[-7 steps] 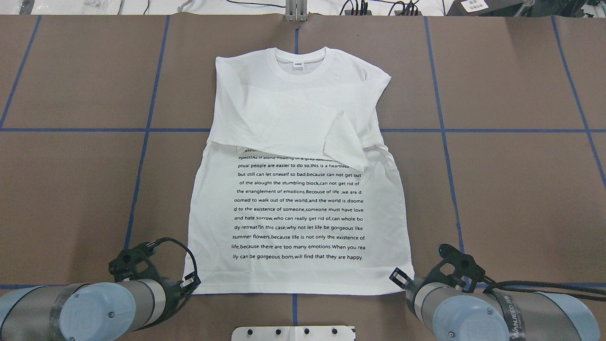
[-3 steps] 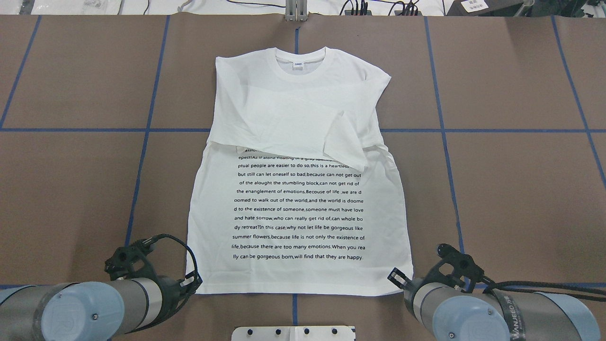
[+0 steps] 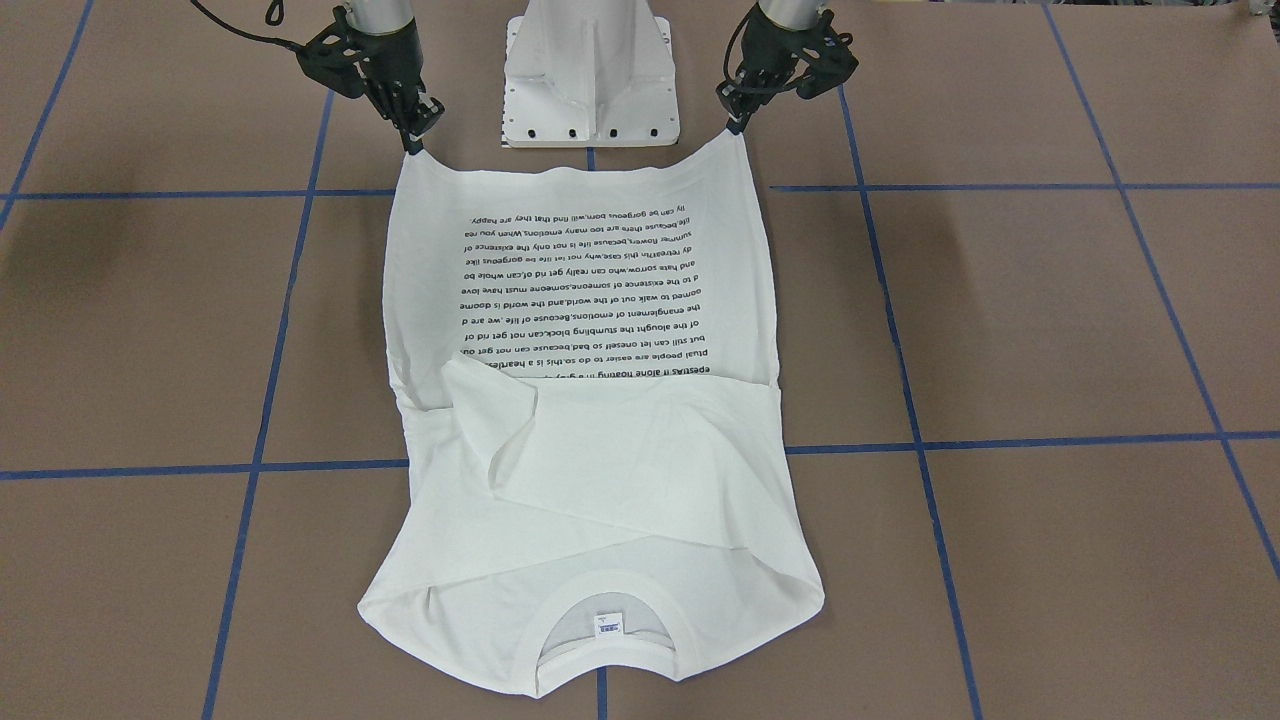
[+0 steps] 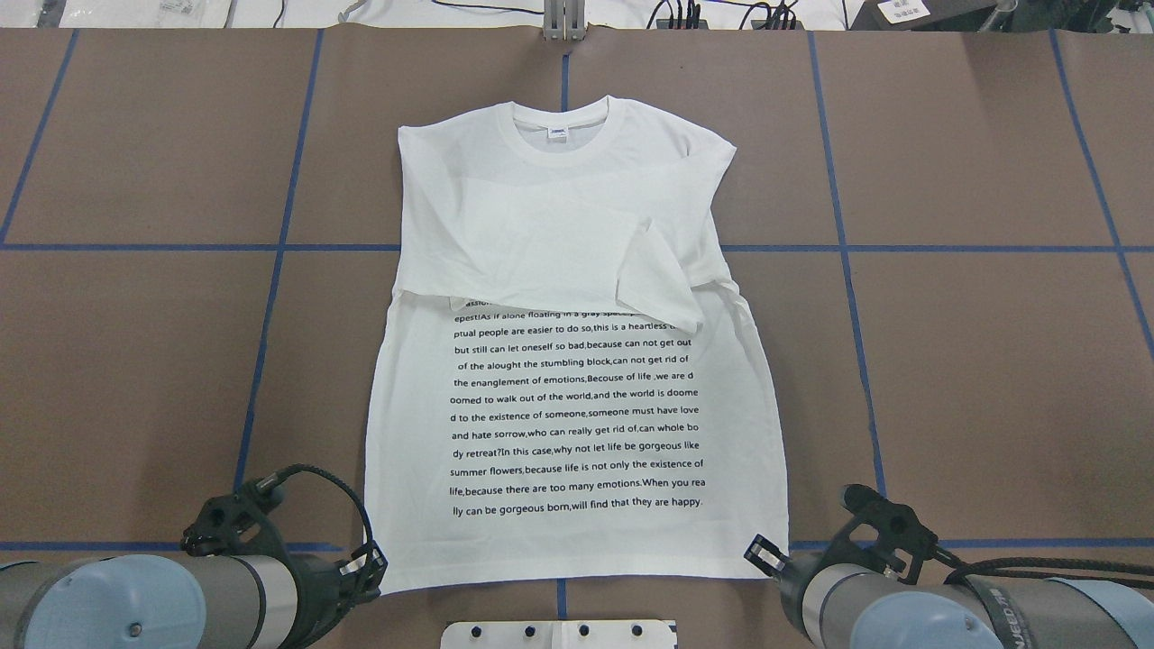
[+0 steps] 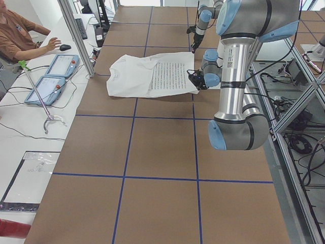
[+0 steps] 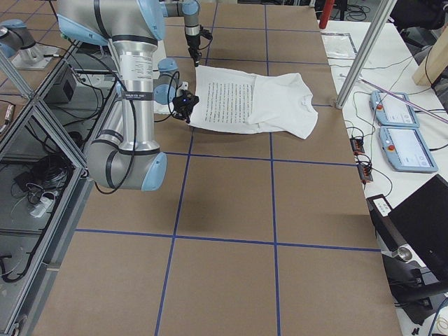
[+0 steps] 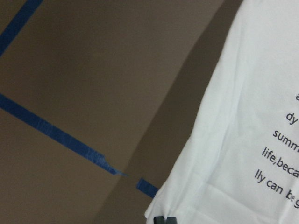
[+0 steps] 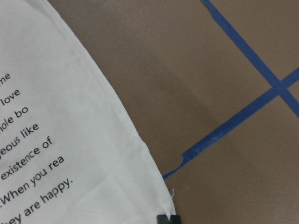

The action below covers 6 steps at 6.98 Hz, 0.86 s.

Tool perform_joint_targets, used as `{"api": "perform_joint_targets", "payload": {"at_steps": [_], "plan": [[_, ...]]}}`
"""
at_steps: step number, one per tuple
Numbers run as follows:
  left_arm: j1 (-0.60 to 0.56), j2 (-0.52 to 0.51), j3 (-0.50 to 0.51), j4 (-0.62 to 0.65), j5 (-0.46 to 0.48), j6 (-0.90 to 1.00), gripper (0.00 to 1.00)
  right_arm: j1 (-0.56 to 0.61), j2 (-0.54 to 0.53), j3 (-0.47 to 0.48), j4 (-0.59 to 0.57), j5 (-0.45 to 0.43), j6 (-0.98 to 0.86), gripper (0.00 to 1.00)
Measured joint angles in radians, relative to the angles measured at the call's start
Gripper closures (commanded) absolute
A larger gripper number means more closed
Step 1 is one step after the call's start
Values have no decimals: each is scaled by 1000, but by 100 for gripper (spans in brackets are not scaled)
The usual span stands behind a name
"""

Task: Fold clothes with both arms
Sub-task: 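Lift the hem and fold it up toward the collar with both grippers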

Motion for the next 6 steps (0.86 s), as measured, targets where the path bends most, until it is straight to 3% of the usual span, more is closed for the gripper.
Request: {"api": "perform_joint_targets", "payload": {"at_steps": [3, 5, 6], "plan": [[9, -16, -59, 52, -39, -55, 100, -30, -8, 111, -126, 2, -5, 100], [-78, -71, -50, 51, -37, 8, 100, 59, 25, 99, -136, 11, -44, 100], [-163, -119, -16, 54, -38, 156, 100, 127, 76, 66, -138, 25, -100, 100]]}}
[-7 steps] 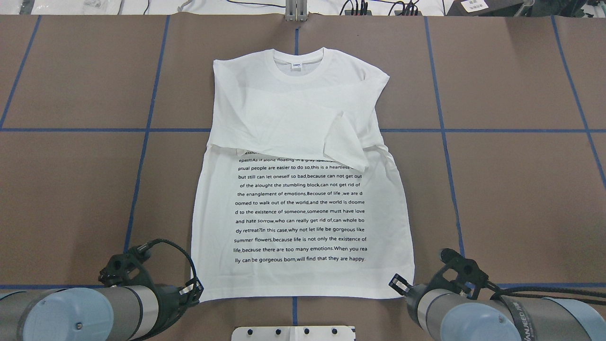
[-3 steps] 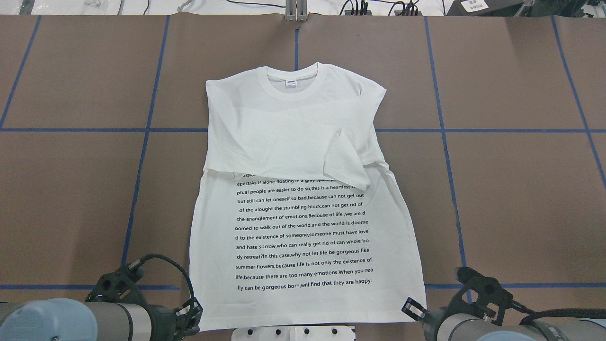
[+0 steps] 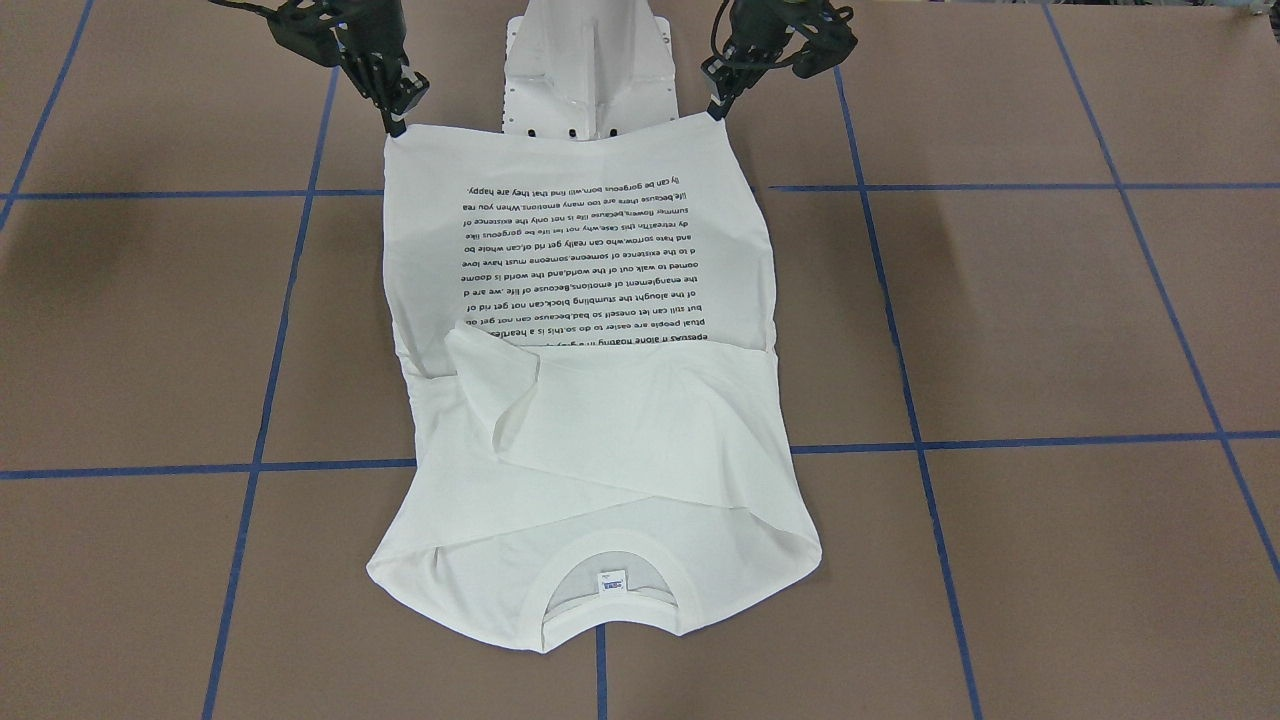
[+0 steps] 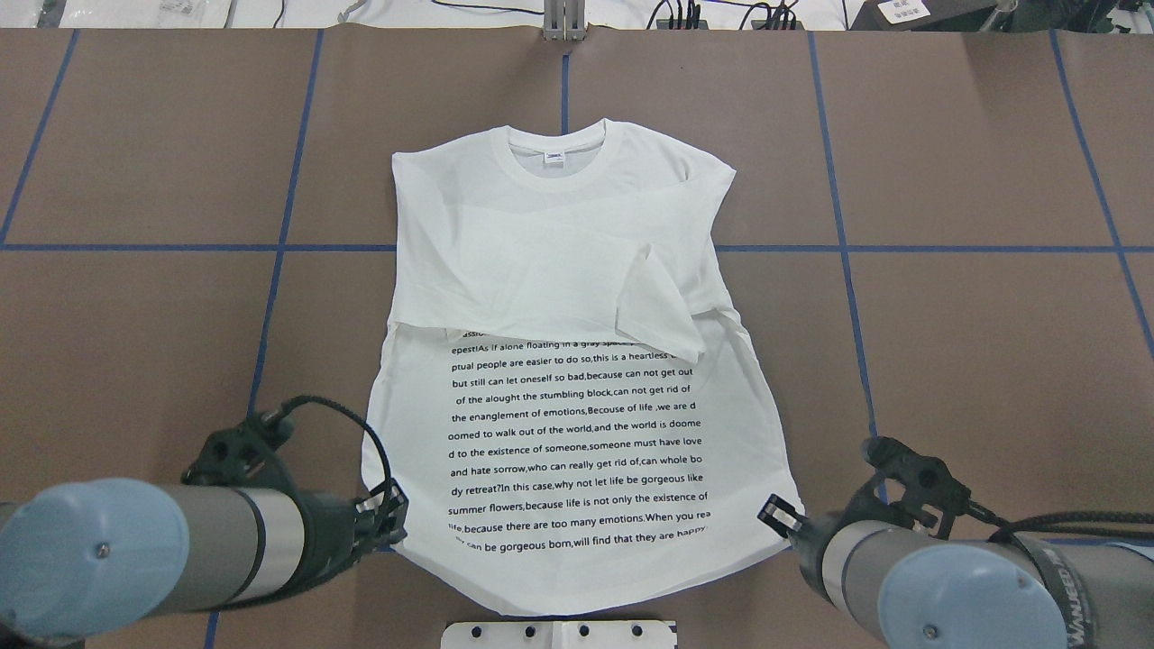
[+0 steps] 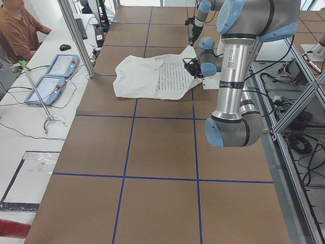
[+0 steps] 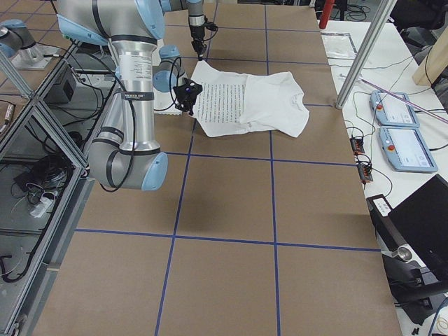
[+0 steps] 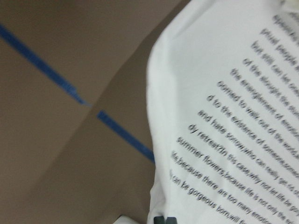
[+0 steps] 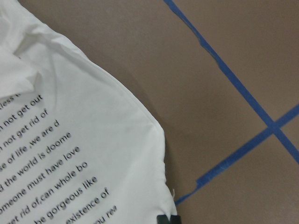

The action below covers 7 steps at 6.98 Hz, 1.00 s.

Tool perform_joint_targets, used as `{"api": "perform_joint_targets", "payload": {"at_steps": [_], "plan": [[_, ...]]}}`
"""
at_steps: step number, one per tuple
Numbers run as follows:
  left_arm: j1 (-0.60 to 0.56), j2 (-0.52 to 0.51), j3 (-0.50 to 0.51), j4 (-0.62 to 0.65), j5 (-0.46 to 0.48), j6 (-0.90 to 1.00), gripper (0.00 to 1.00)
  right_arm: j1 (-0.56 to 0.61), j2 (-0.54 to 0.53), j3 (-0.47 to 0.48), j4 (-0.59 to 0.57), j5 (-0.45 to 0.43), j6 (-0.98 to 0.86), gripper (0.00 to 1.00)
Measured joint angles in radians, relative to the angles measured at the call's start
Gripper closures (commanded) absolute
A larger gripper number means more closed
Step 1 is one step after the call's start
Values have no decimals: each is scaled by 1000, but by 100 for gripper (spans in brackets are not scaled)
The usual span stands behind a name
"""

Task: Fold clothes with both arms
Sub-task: 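Lift the hem and fold it up toward the collar with both grippers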

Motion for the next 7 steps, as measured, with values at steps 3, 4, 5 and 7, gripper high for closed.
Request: {"api": "perform_joint_targets", "payload": {"at_steps": [3, 4, 5, 7], "plan": [[-244, -176, 235, -2, -70, 380, 100, 291, 196, -181, -1, 151, -234, 100], [-308, -209, 304, -23, -81, 462, 100, 393, 247, -246, 0, 201, -320, 100], [-378, -227, 357, -59, -95, 515, 100, 490, 287, -311, 3, 251, -405, 100], [-478, -252, 451, -134, -120, 571, 100, 623, 372, -450, 9, 316, -526, 100]]}}
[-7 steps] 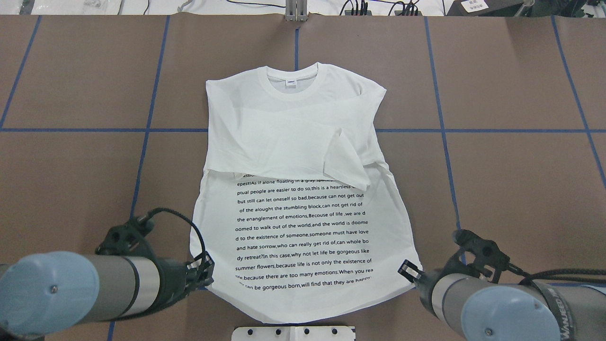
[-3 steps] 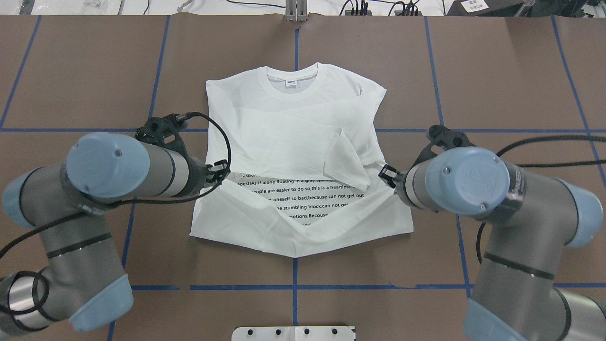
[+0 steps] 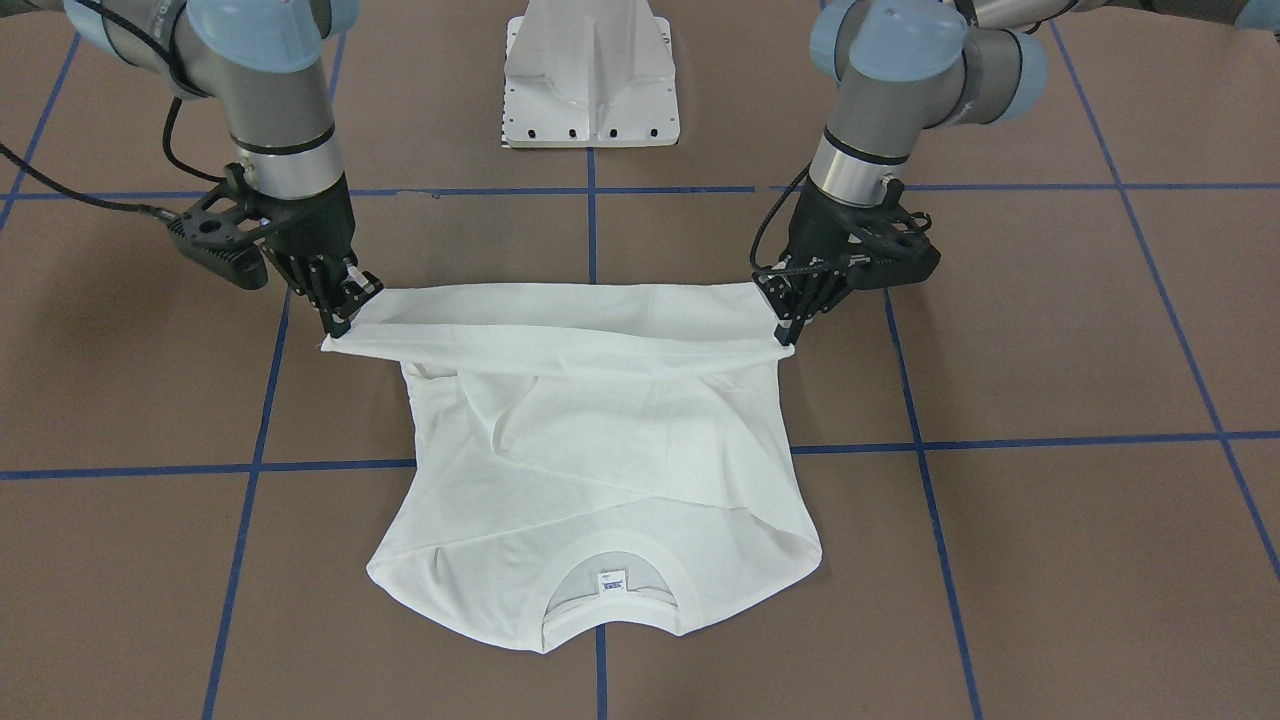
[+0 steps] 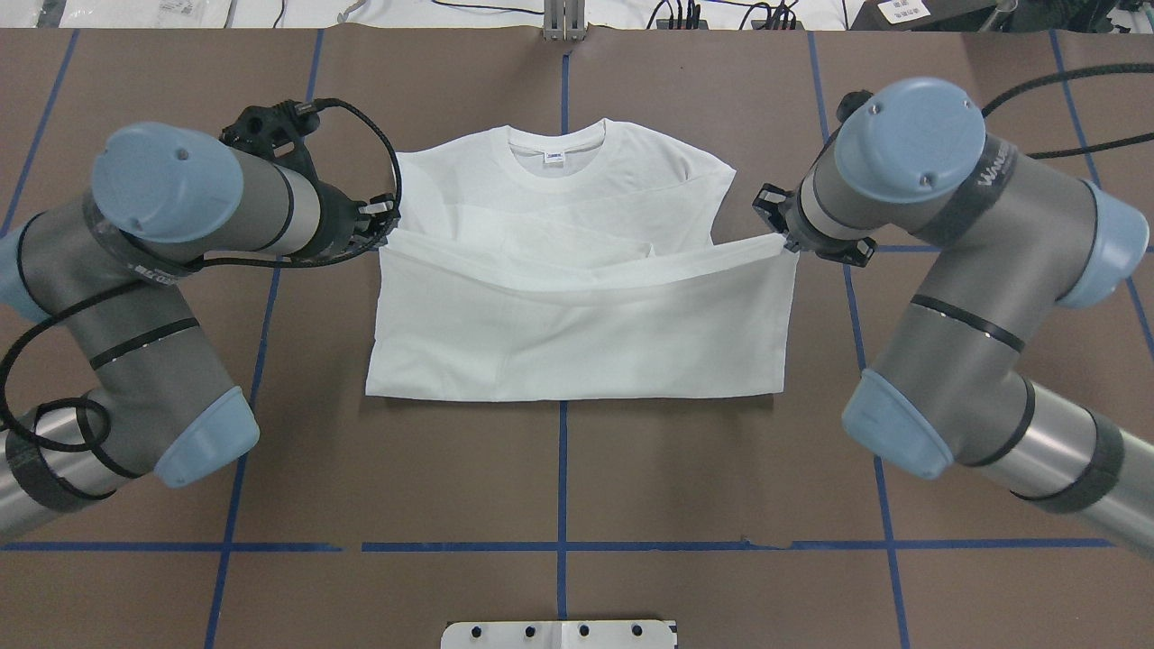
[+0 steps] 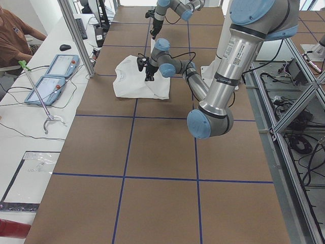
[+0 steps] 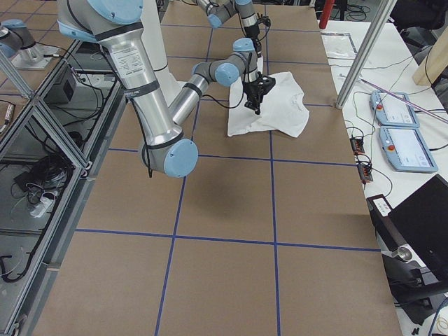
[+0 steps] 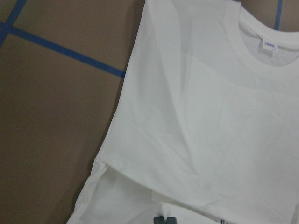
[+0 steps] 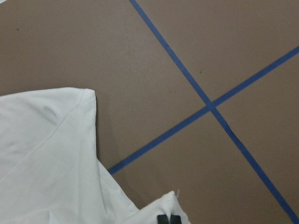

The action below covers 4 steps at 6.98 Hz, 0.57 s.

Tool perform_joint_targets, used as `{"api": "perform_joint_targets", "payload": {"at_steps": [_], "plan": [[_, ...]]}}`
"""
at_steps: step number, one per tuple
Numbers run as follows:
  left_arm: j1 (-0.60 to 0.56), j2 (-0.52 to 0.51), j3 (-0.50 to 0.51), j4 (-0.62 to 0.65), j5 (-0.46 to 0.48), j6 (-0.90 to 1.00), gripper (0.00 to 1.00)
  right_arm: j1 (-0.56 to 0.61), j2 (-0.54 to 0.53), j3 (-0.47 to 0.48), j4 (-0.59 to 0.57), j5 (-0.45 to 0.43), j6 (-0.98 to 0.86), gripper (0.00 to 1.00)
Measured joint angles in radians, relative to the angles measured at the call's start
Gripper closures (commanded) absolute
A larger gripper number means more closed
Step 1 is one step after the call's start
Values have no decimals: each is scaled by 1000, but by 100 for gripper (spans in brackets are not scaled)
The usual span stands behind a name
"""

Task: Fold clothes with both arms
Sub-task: 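Lift the hem and fold it up toward the collar with both grippers, then lay the hem down near the collar and open both grippers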

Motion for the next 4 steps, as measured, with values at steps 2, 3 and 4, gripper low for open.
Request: {"api": "perform_joint_targets", "payload": {"at_steps": [2, 3, 4], "plan": [[-41, -29, 116, -97, -3, 11, 100, 61, 126, -177, 8, 11, -46, 100], [-53, -42, 171, -143, -2, 11, 100, 74, 175, -270, 44, 11, -57, 100], [-58, -69, 256, -204, 1, 10, 100, 84, 210, -379, 134, 9, -61, 100]]}}
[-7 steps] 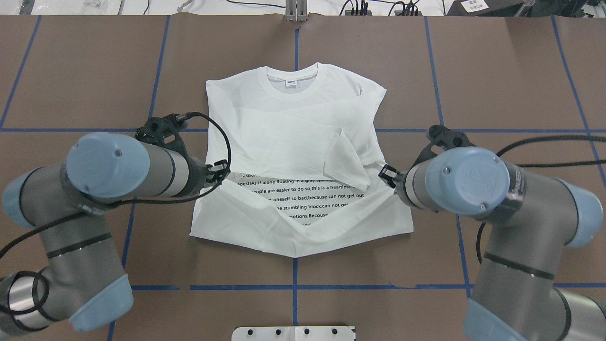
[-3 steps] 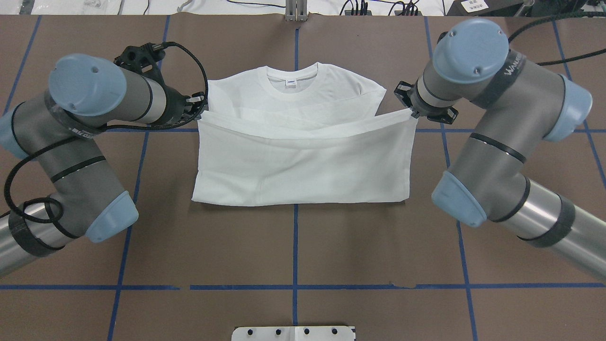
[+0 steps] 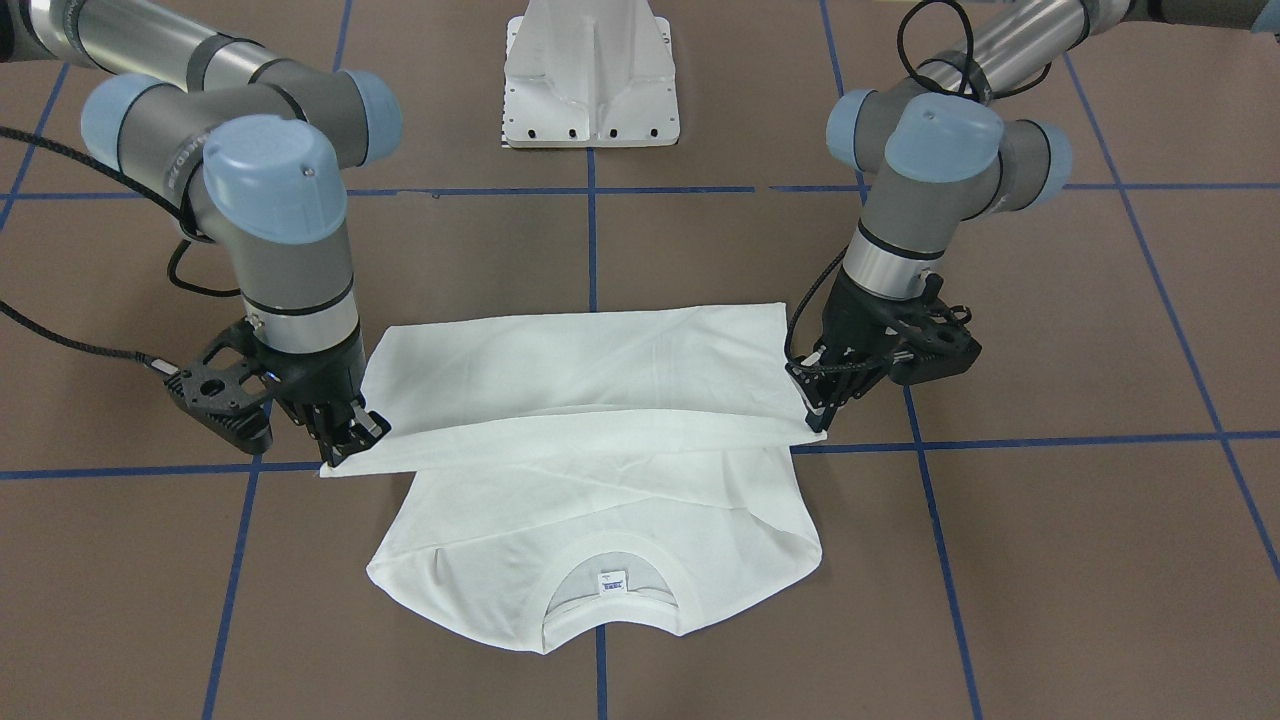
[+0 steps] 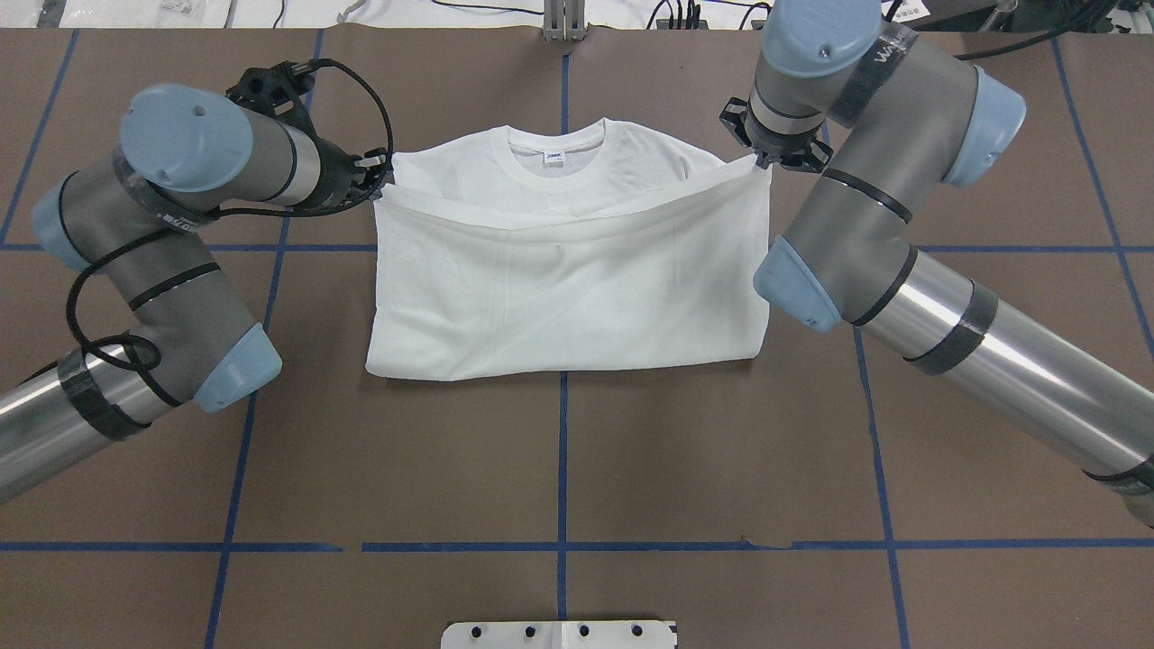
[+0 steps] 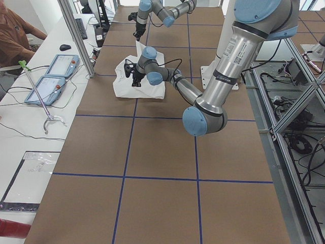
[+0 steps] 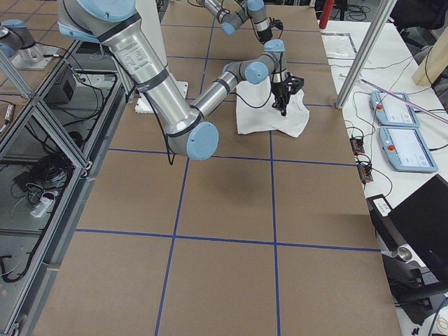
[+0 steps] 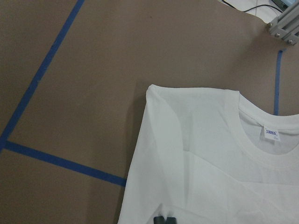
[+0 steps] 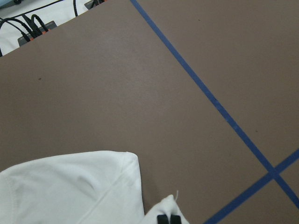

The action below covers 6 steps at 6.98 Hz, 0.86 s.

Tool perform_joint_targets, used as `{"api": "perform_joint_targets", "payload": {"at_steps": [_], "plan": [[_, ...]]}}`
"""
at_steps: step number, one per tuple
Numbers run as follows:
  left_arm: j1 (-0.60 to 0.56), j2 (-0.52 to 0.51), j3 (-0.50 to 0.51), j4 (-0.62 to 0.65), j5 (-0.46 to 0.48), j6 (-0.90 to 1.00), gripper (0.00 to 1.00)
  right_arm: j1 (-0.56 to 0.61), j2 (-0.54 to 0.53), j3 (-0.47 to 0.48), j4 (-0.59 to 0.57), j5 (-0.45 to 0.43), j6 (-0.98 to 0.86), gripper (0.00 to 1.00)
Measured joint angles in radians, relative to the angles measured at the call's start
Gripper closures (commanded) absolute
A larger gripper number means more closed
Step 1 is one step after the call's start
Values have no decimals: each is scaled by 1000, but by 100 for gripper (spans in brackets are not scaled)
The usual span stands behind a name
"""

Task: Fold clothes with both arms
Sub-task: 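Lay the hem down near the collar and open both grippers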

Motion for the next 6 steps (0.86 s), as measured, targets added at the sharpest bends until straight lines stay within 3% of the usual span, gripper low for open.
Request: {"api": "perform_joint_targets", "payload": {"at_steps": [1, 3, 6], "plan": [[-1, -24, 109, -111, 2, 0, 100, 4, 17, -81, 82, -1, 0, 100], [-4, -42, 278, -336, 3, 2, 100, -14, 30, -154, 143, -3, 8, 100], [-78, -61, 312, -406, -18, 7, 100, -59, 19, -207, 191, -35, 8, 100]]}}
